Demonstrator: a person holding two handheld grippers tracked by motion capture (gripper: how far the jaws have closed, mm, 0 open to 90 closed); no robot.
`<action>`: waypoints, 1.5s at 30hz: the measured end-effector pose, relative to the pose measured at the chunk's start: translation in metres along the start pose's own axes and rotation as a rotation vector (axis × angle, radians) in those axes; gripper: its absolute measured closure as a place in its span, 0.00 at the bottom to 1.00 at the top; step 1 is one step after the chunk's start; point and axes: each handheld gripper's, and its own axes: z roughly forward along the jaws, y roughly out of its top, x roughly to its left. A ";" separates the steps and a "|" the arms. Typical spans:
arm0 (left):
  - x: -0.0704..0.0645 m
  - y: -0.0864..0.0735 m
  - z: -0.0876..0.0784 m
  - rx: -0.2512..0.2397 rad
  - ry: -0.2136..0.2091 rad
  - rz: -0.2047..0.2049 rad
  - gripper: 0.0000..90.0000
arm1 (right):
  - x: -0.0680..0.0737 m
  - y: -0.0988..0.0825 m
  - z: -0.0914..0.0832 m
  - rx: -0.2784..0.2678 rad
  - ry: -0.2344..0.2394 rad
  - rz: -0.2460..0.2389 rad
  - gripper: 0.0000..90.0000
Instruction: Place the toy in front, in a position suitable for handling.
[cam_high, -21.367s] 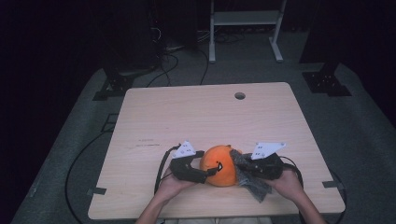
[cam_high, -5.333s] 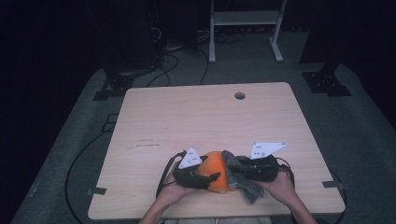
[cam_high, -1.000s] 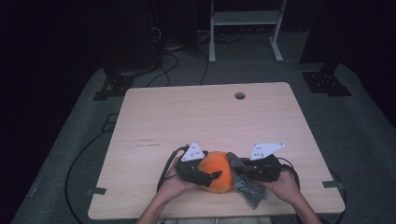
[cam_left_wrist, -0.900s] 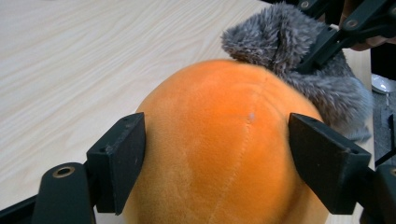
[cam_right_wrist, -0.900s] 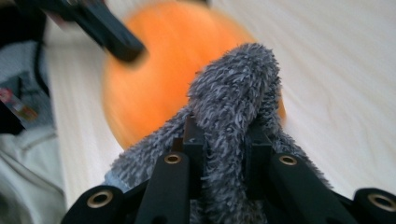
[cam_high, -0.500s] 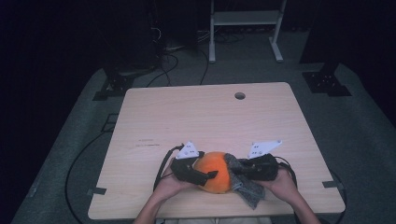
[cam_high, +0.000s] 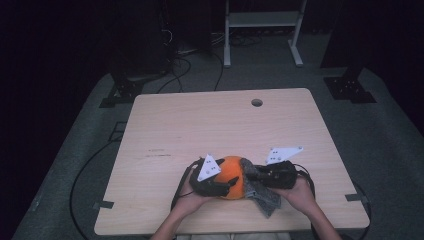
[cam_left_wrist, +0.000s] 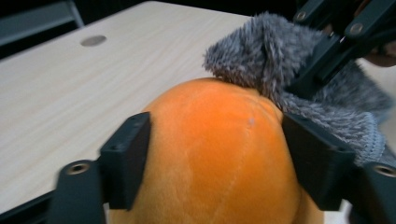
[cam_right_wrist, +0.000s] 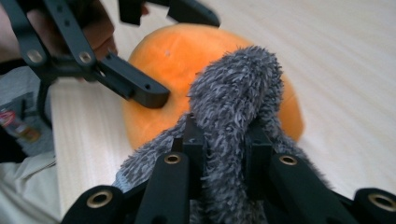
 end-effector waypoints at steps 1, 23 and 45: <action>0.003 0.001 -0.002 0.000 -0.019 -0.030 0.22 | 0.002 -0.001 0.002 0.007 0.009 -0.005 0.84; 0.016 -0.019 -0.014 0.011 -0.070 -0.088 0.34 | -0.001 -0.009 0.009 0.036 -0.016 0.020 0.84; 0.005 -0.019 -0.015 -0.014 -0.103 -0.007 0.33 | -0.014 -0.016 -0.005 0.020 -0.019 0.115 0.84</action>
